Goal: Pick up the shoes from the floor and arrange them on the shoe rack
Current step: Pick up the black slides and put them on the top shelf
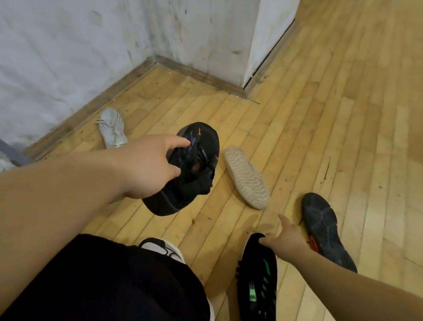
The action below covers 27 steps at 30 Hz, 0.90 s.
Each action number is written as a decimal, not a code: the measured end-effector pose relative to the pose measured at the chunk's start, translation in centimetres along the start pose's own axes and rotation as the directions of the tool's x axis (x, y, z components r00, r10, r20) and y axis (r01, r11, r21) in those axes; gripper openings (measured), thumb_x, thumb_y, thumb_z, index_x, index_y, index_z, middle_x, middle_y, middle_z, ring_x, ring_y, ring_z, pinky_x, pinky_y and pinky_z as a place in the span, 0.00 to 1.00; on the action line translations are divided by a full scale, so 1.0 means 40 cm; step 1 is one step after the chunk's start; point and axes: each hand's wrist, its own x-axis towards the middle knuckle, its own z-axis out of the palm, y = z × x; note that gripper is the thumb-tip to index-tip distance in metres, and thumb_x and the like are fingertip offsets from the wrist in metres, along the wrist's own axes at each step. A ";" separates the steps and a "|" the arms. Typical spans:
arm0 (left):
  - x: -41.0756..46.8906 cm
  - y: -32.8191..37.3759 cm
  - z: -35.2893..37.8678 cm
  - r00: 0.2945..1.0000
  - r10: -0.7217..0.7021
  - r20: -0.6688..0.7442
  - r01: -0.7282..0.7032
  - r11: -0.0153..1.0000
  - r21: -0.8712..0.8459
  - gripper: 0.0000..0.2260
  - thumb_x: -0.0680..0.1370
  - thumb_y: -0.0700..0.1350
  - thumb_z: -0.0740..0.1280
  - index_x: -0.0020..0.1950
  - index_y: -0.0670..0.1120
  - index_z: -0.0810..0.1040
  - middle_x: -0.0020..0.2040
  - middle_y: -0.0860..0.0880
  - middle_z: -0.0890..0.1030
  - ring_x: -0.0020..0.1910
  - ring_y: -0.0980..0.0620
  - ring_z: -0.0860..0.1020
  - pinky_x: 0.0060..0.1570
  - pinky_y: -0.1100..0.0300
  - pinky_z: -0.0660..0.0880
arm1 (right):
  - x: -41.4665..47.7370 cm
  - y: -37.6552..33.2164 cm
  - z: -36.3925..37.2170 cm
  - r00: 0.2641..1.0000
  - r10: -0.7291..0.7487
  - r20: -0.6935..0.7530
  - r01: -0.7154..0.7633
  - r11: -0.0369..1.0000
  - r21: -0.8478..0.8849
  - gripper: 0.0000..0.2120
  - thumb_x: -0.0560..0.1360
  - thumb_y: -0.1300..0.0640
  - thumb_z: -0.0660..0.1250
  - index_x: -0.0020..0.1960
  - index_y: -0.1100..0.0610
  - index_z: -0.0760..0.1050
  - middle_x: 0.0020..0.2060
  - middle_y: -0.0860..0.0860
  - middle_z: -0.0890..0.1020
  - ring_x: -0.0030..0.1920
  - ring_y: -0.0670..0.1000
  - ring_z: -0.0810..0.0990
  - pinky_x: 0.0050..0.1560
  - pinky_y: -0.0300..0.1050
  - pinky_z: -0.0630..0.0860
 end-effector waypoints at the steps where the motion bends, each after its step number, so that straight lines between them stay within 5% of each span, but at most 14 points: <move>1: 0.003 0.000 0.000 1.000 -0.006 -0.001 0.006 1.000 0.004 0.26 0.84 0.43 0.65 0.80 0.60 0.65 0.72 0.52 0.74 0.47 0.54 0.74 0.38 0.65 0.71 | 0.009 0.008 -0.016 0.999 0.017 -0.037 -0.017 1.000 -0.013 0.54 0.65 0.33 0.74 0.82 0.46 0.51 0.75 0.57 0.65 0.68 0.63 0.73 0.64 0.59 0.77; 6: 0.019 0.001 0.012 1.000 -0.010 0.026 0.010 1.000 -0.030 0.25 0.83 0.43 0.66 0.77 0.62 0.67 0.62 0.56 0.77 0.49 0.58 0.75 0.40 0.66 0.69 | 0.031 0.121 -0.083 0.974 0.175 -0.141 -0.194 0.972 -0.135 0.46 0.74 0.36 0.65 0.82 0.44 0.44 0.80 0.58 0.53 0.76 0.68 0.58 0.74 0.65 0.61; 10: 0.026 0.000 0.020 0.996 -0.005 0.085 0.008 0.999 -0.034 0.26 0.83 0.43 0.67 0.76 0.64 0.68 0.64 0.58 0.75 0.58 0.55 0.73 0.53 0.62 0.69 | 0.047 0.248 -0.080 0.938 0.330 -0.106 -0.345 0.922 -0.176 0.54 0.71 0.43 0.70 0.79 0.34 0.32 0.81 0.53 0.45 0.77 0.69 0.54 0.74 0.69 0.60; 13: 0.035 0.006 0.033 0.994 0.000 0.112 0.004 0.999 -0.034 0.25 0.82 0.44 0.68 0.75 0.65 0.69 0.63 0.59 0.74 0.59 0.56 0.73 0.46 0.66 0.68 | 0.039 0.275 -0.077 0.945 0.283 -0.165 -0.317 0.919 -0.235 0.53 0.70 0.45 0.69 0.78 0.32 0.32 0.75 0.54 0.58 0.68 0.66 0.67 0.66 0.66 0.73; 15: 0.038 0.013 0.038 0.992 0.003 0.125 0.000 1.000 -0.025 0.25 0.82 0.44 0.68 0.75 0.66 0.69 0.63 0.59 0.74 0.59 0.56 0.73 0.51 0.64 0.69 | 0.027 0.278 -0.084 0.954 0.225 -0.200 -0.271 0.931 -0.246 0.51 0.71 0.43 0.69 0.80 0.34 0.35 0.67 0.54 0.67 0.60 0.63 0.74 0.59 0.62 0.78; 18: 0.042 0.023 0.042 0.990 0.007 0.139 -0.005 1.000 -0.015 0.25 0.82 0.45 0.68 0.75 0.66 0.69 0.64 0.58 0.75 0.59 0.54 0.75 0.51 0.64 0.70 | 0.007 0.230 -0.098 0.984 0.130 -0.119 -0.126 0.991 0.047 0.51 0.73 0.45 0.73 0.82 0.39 0.41 0.69 0.57 0.73 0.60 0.62 0.77 0.57 0.56 0.78; 20: 0.043 0.027 0.042 0.989 0.006 0.145 -0.003 1.000 -0.023 0.25 0.82 0.44 0.68 0.75 0.65 0.69 0.64 0.57 0.75 0.59 0.54 0.75 0.47 0.66 0.70 | -0.010 0.176 -0.104 0.992 0.111 -0.063 -0.062 0.852 0.519 0.44 0.77 0.52 0.73 0.82 0.40 0.49 0.69 0.56 0.77 0.60 0.59 0.79 0.60 0.56 0.77; 22: 0.044 0.027 0.041 0.990 0.006 0.142 -0.003 1.000 -0.025 0.25 0.82 0.44 0.68 0.75 0.65 0.69 0.67 0.56 0.76 0.61 0.54 0.75 0.53 0.63 0.70 | -0.030 0.127 -0.104 0.996 0.042 0.080 -0.090 0.520 0.849 0.33 0.82 0.54 0.67 0.80 0.35 0.56 0.67 0.52 0.79 0.62 0.59 0.80 0.62 0.64 0.78; 24: 0.042 0.027 0.041 0.990 0.005 0.142 -0.002 1.000 -0.016 0.25 0.82 0.43 0.68 0.76 0.64 0.69 0.70 0.55 0.76 0.62 0.54 0.74 0.57 0.61 0.69 | -0.038 0.097 -0.099 0.988 -0.026 0.151 -0.136 0.301 0.944 0.31 0.84 0.56 0.61 0.81 0.36 0.55 0.70 0.50 0.76 0.65 0.61 0.79 0.64 0.70 0.75; 27: 0.038 0.026 0.040 0.989 0.000 0.151 0.002 1.000 -0.010 0.25 0.82 0.43 0.68 0.75 0.64 0.69 0.70 0.55 0.75 0.61 0.54 0.73 0.56 0.61 0.68 | -0.038 0.086 -0.073 0.987 0.088 0.132 -0.153 0.300 0.942 0.37 0.84 0.64 0.60 0.83 0.40 0.46 0.66 0.56 0.76 0.61 0.63 0.82 0.61 0.68 0.78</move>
